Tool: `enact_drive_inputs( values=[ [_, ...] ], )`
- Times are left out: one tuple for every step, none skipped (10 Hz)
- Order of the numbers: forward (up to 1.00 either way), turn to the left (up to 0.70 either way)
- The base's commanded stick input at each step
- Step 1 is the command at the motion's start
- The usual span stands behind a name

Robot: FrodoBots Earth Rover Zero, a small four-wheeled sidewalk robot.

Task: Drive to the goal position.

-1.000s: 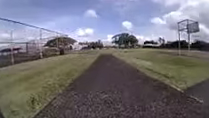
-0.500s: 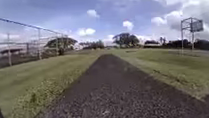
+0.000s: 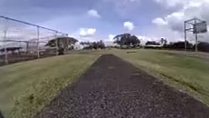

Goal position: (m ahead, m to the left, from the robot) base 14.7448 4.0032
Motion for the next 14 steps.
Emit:
enact_drive_inputs(
  values=[
    [0.85, 0.00],
    [0.85, 0.00],
    [0.85, 0.00],
    [0.85, 0.00],
    [0.85, 0.00],
    [0.85, 0.00],
    [0.85, 0.00],
    [0.85, 0.00],
    [0.85, 0.00],
    [0.85, 0.00],
    [0.85, 0.00],
    [0.85, 0.00],
    [0.85, 0.00],
    [0.85, 0.00]
  ],
)
